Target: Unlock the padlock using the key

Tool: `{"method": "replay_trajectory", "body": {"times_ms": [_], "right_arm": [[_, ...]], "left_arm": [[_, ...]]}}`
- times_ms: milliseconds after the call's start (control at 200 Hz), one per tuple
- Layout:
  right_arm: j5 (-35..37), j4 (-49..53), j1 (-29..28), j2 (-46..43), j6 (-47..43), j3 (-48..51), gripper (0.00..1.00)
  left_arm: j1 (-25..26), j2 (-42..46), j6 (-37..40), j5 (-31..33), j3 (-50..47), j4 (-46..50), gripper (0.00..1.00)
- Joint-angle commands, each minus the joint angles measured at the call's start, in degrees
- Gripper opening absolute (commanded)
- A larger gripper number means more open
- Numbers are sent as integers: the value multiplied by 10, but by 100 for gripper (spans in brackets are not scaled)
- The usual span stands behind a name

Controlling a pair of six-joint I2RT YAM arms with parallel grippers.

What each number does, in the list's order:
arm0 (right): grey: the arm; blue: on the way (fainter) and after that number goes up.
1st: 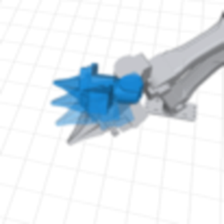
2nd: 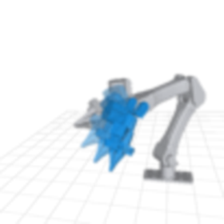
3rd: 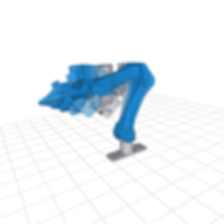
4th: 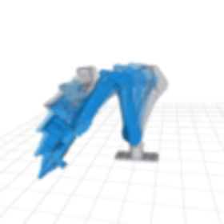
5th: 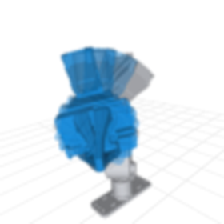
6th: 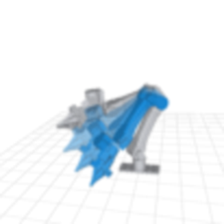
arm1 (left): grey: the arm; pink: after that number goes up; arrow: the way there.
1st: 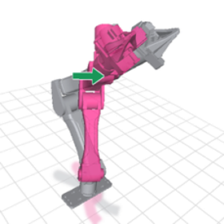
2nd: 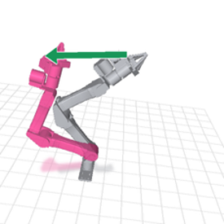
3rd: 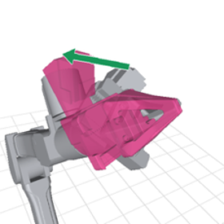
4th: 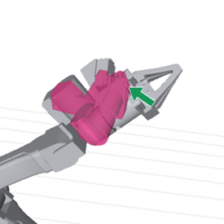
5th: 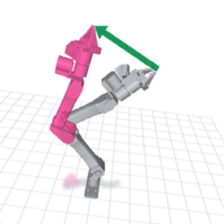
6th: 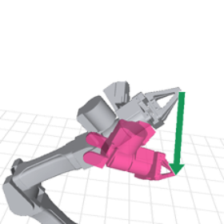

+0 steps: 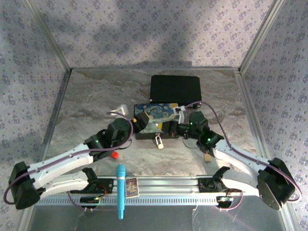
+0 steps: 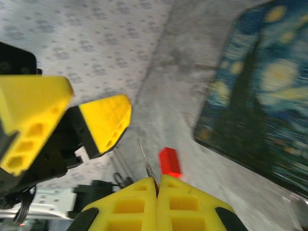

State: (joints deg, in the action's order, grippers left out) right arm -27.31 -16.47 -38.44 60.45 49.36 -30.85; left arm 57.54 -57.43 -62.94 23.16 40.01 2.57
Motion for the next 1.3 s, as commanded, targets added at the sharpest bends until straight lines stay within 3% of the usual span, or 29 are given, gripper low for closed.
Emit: {"method": "replay_trajectory", "body": {"times_ms": [0,365,645,909,1294], "right_arm": [[47,159,15,-34,-65,13,0],[108,277,21,-127,-96,56,0],[125,299,22,-176,-84,95,0],[126,292,20,-207,-67,126,0],[125,272,17,-219,-48,157,0]], "left_arm": [[24,-41,5,2,10,44,73],[87,-192,-34,-38,-29,-108,65],[109,-289,-71,-23,14,-57,64],[108,-335,-55,-3,9,-98,63],[103,-385,-61,-11,32,-98,45]]}}
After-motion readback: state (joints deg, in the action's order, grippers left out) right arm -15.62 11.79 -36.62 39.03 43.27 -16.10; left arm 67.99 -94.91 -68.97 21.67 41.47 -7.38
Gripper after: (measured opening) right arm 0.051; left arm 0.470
